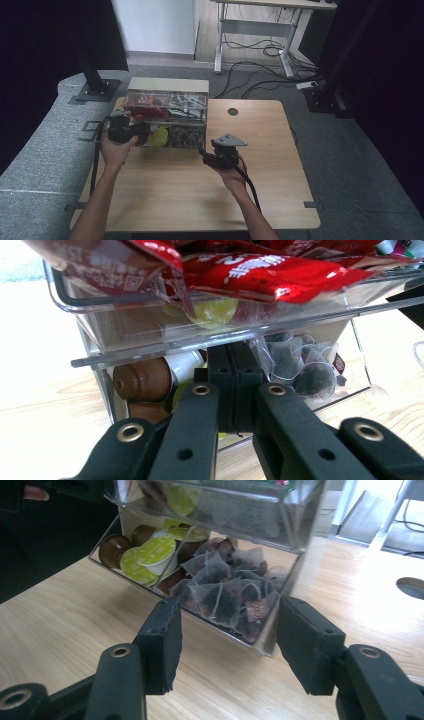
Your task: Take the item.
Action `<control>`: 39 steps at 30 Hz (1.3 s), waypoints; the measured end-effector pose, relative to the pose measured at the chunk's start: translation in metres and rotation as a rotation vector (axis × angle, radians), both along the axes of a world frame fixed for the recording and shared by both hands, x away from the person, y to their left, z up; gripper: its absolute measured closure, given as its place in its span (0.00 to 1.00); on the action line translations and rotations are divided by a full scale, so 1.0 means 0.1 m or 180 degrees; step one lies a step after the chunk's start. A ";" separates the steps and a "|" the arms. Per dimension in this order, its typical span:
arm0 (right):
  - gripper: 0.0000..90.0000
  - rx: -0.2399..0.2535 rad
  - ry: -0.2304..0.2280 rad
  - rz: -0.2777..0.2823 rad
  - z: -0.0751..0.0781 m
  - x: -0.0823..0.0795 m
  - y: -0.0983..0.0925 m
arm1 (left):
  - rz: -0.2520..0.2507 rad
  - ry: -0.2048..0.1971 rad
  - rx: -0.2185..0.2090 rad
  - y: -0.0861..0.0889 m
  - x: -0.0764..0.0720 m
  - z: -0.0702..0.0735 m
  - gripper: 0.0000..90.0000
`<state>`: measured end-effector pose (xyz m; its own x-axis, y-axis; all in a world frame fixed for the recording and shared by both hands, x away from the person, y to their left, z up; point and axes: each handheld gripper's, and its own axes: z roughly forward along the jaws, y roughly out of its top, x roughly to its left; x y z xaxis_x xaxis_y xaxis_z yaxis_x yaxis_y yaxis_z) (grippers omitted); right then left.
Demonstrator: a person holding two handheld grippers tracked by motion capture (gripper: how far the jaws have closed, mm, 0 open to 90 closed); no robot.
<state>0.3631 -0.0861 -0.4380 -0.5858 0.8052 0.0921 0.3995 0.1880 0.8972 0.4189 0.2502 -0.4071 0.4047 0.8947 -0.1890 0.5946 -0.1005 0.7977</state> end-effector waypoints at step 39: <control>0.51 -0.0188 0.0119 0.0021 -0.26 0.36 0.51 | -0.0029 0.0009 0.0003 -0.04 0.01 -0.01 1.00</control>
